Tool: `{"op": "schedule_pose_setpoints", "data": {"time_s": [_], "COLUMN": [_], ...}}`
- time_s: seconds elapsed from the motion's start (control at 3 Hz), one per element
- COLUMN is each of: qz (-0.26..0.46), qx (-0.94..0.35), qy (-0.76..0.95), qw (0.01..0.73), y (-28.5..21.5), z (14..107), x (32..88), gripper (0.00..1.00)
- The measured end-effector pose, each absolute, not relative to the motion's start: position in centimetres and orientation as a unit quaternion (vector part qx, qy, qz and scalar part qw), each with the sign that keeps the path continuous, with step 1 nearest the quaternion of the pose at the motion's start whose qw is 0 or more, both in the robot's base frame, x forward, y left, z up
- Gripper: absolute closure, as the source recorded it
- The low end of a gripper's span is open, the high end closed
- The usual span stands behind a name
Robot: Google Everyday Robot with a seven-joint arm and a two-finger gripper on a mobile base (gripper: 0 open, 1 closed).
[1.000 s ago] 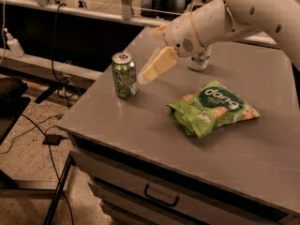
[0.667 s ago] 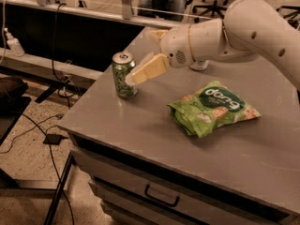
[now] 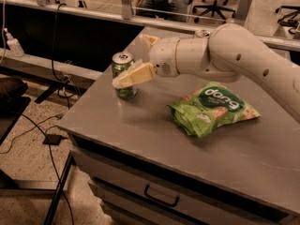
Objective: Knock green can over
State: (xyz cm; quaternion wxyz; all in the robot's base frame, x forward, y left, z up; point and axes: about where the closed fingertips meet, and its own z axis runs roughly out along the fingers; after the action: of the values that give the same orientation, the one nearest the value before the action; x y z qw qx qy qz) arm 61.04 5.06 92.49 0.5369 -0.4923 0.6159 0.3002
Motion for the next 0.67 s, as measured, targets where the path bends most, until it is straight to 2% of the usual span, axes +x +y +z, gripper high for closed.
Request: {"op": "schedule_pose_setpoints", "data": {"time_s": [0.67], "qz": [0.303], "qx": [-0.487], "qy": [0.611], "qw": [0.546], "y": [5.8], "z": [90.0], "x": [61.3], "gripper": [0.0]}}
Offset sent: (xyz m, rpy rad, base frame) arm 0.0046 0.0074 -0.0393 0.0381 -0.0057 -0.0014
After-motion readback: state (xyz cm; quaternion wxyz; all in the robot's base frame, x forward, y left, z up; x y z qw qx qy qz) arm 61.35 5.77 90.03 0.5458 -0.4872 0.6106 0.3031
